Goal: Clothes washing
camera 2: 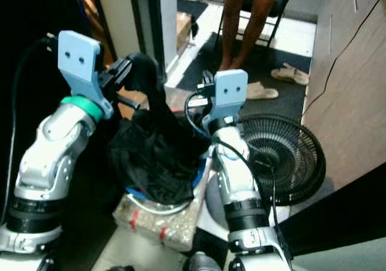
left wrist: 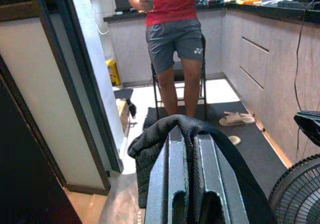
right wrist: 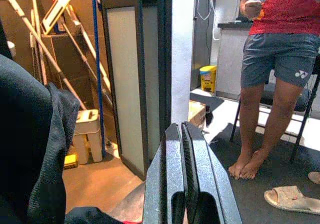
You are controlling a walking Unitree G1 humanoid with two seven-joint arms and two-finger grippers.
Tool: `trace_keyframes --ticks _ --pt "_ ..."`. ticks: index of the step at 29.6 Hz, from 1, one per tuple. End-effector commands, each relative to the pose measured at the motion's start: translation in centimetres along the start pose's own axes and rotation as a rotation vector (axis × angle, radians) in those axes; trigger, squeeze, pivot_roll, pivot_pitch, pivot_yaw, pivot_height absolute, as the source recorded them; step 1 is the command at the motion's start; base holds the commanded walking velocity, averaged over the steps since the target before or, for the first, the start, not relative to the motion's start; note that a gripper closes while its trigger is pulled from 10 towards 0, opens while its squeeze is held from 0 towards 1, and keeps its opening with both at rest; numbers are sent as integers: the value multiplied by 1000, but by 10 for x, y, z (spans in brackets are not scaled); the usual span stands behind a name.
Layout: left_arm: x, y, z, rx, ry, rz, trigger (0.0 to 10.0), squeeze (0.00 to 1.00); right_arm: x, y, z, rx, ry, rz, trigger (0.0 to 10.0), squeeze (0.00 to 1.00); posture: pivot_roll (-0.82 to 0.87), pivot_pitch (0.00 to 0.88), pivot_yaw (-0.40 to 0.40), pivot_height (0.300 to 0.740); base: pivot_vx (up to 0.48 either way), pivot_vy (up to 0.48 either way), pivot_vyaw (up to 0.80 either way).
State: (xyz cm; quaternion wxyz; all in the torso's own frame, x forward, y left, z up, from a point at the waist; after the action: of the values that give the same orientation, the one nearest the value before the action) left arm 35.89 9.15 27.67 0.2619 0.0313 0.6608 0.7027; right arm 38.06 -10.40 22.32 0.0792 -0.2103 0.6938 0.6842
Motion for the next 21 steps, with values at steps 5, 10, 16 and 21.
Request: trace_keyframes --ticks 5,10,16,21 --pt "3 -10 2 -5 6 32 10000 0 3 -5 2 -9 -2 15 10000 0 -21 36 44 740 0 0 0" --pt "5 -19 5 -17 11 61 10000 0 6 -14 5 17 -3 47 10000 0 -20 31 45 740 0 0 0" --pt "11 -33 4 -20 7 100 10000 0 18 -31 15 23 32 92 10000 0 -20 19 44 740 0 0 0" --pt "15 -41 3 -18 1 127 10000 0 25 -40 17 20 43 117 10000 0 -20 16 43 740 0 0 0"
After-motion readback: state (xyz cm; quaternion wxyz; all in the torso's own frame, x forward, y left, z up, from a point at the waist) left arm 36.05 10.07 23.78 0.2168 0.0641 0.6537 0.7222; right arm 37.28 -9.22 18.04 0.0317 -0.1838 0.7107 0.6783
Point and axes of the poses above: a point about 5 cm out from each wrist's last joint towards the gripper, its own x axis pointing back from the gripper into the wrist, its own y axis along the axis of the wrist's last joint, z = x × y, the point moved 4 cm from there along -x, pointing out of the wrist towards the gripper, and after that the axes turned 2 degrees about x, right-handed, at the moved point
